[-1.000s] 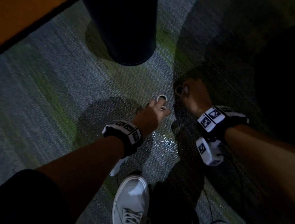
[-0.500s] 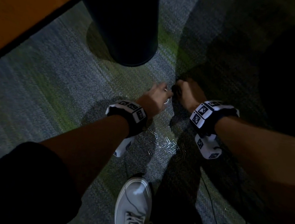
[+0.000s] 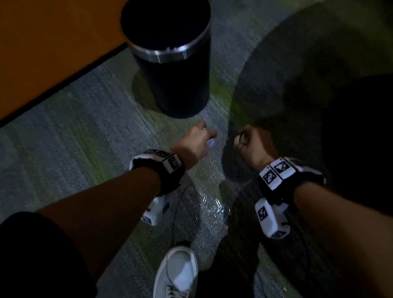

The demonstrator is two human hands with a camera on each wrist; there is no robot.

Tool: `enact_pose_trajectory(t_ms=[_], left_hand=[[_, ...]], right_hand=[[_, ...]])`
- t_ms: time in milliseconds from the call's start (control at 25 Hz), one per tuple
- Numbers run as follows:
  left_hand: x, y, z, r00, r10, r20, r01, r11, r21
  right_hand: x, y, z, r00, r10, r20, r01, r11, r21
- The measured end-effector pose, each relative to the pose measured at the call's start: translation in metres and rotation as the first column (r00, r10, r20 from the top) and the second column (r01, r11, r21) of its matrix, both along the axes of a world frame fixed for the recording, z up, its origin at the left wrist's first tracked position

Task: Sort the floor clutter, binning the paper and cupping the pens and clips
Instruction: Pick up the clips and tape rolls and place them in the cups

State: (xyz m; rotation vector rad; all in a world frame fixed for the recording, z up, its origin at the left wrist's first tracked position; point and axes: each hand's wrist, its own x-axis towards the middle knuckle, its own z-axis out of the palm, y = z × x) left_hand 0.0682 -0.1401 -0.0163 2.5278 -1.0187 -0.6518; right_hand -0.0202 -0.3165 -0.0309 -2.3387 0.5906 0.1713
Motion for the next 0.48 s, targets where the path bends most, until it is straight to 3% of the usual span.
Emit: enact_pose_trajectory(t_ms=[120, 320, 480], left_hand=[[0.020, 0.004, 0.090, 0.996, 0.068, 0.064, -0.062, 0.993, -0.098], [0.034, 0.002, 0.273, 0.960, 0.079, 0.267, -0.020, 0.976, -0.215], [0.023, 0.002, 0.431, 0.881, 0.123, 0.456, 0.059, 0.929, -0.365]], right_hand=[[0.011, 0.011, 0.077, 0.991, -0.125, 0.055, 0.117, 0.983, 0.139], [0.016, 0.028, 0.246, 0.979, -0.074, 0.192, 0.051, 0.992, 0.118], [0.017, 0.024, 0.397, 0.922, -0.062, 0.383, 0.040, 0.997, 0.065]])
